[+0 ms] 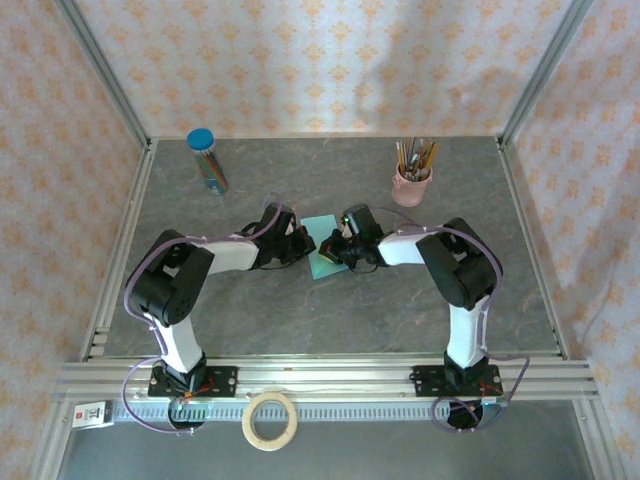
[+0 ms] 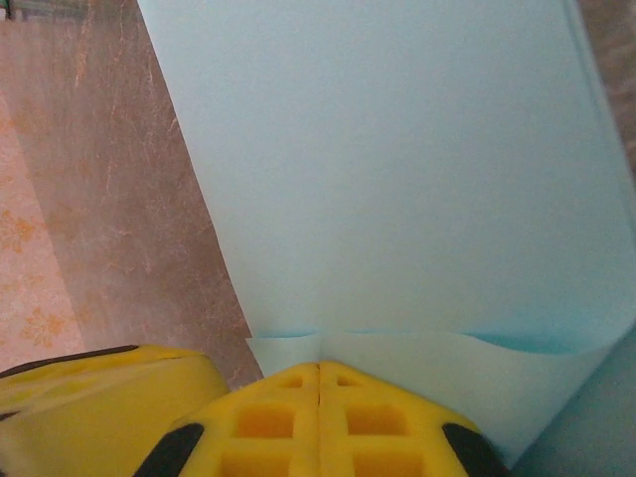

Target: Fold a paper plane with a square sheet of paper (pick it up from the middle)

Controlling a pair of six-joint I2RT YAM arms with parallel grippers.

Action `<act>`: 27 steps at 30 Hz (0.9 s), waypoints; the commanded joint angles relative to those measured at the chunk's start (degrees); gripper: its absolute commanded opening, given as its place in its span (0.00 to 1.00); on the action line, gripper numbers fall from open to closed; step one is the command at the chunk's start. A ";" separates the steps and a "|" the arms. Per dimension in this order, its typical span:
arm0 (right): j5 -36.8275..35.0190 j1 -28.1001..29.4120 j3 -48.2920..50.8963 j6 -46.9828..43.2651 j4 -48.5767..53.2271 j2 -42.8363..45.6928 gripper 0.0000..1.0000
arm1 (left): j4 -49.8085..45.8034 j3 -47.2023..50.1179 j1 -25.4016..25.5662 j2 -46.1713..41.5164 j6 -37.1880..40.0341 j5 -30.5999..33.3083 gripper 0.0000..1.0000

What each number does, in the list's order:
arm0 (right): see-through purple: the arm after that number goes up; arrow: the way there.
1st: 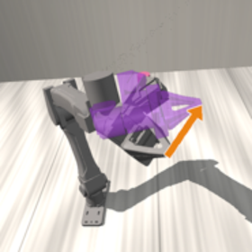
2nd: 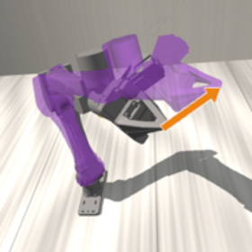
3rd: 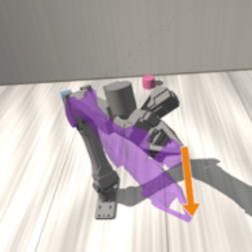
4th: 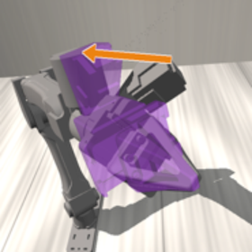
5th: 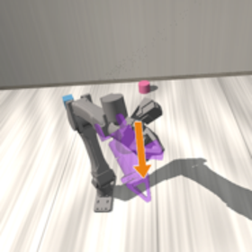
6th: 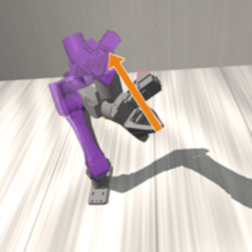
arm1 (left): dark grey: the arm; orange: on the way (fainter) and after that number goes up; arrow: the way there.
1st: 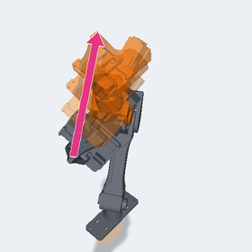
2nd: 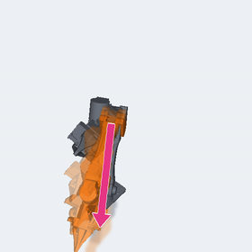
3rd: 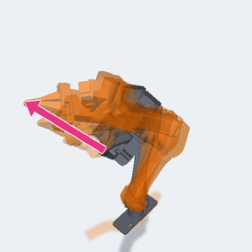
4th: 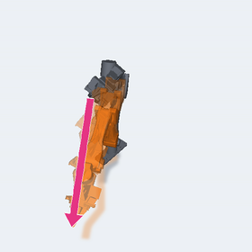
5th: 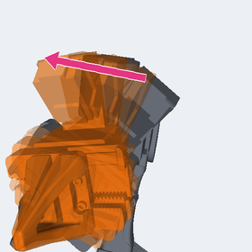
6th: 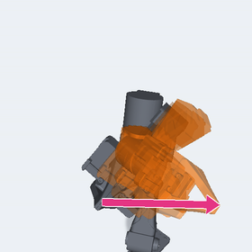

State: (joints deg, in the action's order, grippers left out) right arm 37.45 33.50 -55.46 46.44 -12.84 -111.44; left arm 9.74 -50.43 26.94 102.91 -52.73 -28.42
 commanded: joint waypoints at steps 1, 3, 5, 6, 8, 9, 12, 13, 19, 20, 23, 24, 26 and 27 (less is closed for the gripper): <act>-4.56 0.26 0.81 -1.56 7.65 -3.50 0.02 | -1.63 -1.47 0.40 1.40 1.06 0.87 0.00; -4.65 0.26 0.78 -1.61 7.75 -3.48 0.02 | -2.14 -1.68 0.42 1.77 1.12 1.25 0.00; -4.50 0.34 0.77 -1.64 7.66 -3.44 0.02 | -2.57 -1.99 0.45 2.22 1.15 1.56 0.00; -4.49 0.35 0.72 -1.62 7.66 -3.44 0.01 | -3.06 -2.19 0.48 2.50 1.24 1.91 0.00; -4.33 0.41 0.71 -1.66 7.43 -3.50 0.01 | -3.96 -2.67 0.48 2.88 1.45 2.55 0.00; -4.24 0.43 0.75 -1.70 7.27 -3.47 0.01 | -4.87 -2.91 0.48 3.14 1.58 3.19 0.00; -3.86 0.44 0.44 -1.87 6.96 -3.19 0.01 | -8.37 -3.76 0.48 3.91 2.43 5.00 0.00; -3.60 0.44 0.11 -2.11 6.95 -2.86 0.02 | -9.36 -3.88 0.48 4.09 2.75 5.46 0.00; -2.45 0.28 -2.82 -6.47 5.22 3.76 0.07 | -13.09 -3.54 0.40 4.75 6.57 6.42 0.00; -2.23 0.04 -3.05 -7.40 4.79 5.00 0.08 | -13.54 -3.79 0.40 4.96 7.48 6.43 0.00; -1.55 -1.09 -2.19 -10.28 3.11 7.63 0.09 | -14.07 -4.38 0.42 5.68 10.29 5.41 0.00; -1.30 -1.51 -1.90 -11.18 3.06 7.79 0.09 | -14.18 -4.60 0.40 5.98 11.04 5.03 0.00; -0.12 -2.38 -1.44 -12.77 3.52 7.30 0.09 | -14.94 -5.61 0.31 6.16 13.03 4.16 0.00; 0.52 -2.61 -1.20 -13.21 3.46 6.98 0.09 | -15.16 -5.96 0.39 7.39 13.83 3.87 0.00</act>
State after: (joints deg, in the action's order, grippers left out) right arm 37.36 32.01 -56.84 37.32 -9.52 -104.92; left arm 0.36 -55.81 27.38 106.45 -43.51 -25.23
